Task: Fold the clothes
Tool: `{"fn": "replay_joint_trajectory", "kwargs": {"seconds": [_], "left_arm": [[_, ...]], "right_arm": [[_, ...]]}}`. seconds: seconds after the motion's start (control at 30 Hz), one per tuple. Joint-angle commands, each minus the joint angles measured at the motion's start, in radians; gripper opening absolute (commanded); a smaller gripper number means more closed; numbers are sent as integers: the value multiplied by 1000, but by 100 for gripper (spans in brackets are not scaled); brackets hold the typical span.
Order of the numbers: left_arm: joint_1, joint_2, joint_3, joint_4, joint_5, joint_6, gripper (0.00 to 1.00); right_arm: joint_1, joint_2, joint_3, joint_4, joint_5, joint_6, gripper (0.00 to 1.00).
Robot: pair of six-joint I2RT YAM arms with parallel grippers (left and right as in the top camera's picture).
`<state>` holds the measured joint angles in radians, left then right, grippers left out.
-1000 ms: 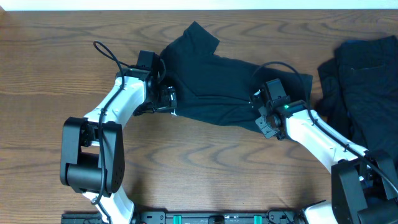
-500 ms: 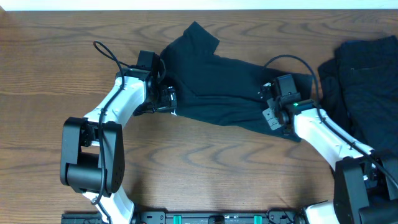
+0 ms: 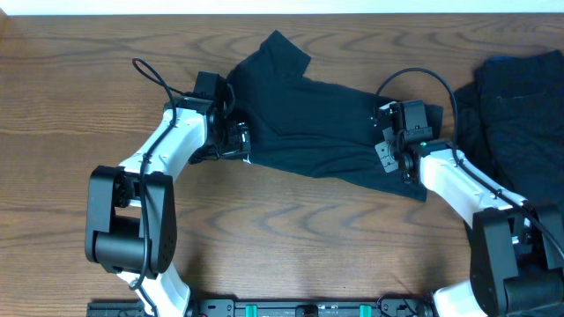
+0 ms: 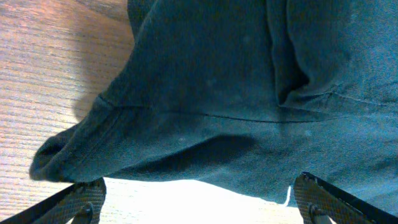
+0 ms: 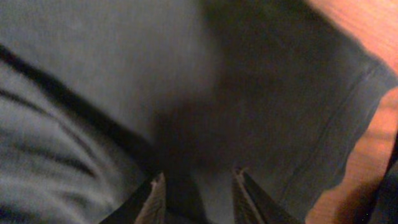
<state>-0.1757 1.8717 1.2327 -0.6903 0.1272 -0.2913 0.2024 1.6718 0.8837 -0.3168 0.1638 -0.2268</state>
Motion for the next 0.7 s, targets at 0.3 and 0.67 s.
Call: {"fn": "replay_joint_trajectory", "kwargs": {"seconds": [0.3, 0.67], "left_arm": [[2, 6, -5, -1, -8, -1, 98], [2, 6, -5, -1, -8, -2, 98]], "right_arm": [[-6, -183, 165, -430, -12, 76, 34], [-6, -74, 127, -478, -51, 85, 31]]}}
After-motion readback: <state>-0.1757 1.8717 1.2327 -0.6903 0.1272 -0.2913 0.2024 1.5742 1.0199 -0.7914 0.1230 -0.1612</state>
